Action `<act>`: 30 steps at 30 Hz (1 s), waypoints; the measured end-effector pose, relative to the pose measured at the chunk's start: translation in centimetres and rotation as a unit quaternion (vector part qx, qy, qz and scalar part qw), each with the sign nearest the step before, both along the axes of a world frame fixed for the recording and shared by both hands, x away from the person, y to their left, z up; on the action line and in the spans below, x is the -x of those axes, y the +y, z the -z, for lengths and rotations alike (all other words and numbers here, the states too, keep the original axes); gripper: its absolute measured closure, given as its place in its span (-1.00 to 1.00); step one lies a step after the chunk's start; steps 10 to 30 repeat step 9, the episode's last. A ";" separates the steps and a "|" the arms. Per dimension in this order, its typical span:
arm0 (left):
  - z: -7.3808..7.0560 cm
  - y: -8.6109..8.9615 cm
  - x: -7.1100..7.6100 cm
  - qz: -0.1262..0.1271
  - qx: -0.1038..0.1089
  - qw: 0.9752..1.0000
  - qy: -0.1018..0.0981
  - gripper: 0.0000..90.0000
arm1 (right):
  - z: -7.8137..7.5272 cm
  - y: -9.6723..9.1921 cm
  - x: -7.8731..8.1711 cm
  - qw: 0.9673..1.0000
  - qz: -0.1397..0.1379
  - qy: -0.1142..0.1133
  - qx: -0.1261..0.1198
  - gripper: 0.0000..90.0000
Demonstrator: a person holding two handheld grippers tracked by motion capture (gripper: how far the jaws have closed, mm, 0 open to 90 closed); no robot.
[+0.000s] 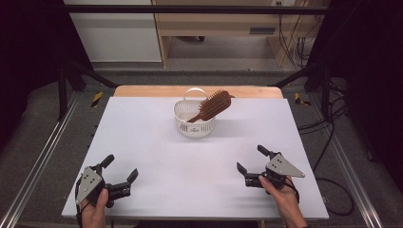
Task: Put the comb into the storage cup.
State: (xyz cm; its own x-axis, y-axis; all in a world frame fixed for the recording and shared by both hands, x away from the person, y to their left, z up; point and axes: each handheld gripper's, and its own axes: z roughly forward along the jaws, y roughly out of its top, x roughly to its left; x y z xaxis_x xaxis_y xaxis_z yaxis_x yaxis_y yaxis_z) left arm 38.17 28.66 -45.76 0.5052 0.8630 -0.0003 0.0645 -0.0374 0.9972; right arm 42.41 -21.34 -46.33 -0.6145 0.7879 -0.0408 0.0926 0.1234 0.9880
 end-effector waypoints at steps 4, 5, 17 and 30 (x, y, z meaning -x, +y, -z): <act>0.0 -0.1 0.0 0.002 0.000 1.000 0.000 -0.98 | 0.2 0.3 0.0 1.000 0.000 -0.001 0.007 -0.92; 0.0 -0.2 0.0 0.002 0.000 1.000 0.001 -0.98 | 0.2 0.3 0.1 1.000 -0.001 0.001 0.001 -0.92; 0.1 -0.2 -0.1 0.001 0.000 1.000 0.001 -0.98 | 0.1 0.1 0.2 1.000 0.000 0.004 0.002 -0.91; 0.1 -0.2 -0.1 0.001 0.000 1.000 0.001 -0.98 | 0.1 0.1 0.2 1.000 0.000 0.004 0.002 -0.91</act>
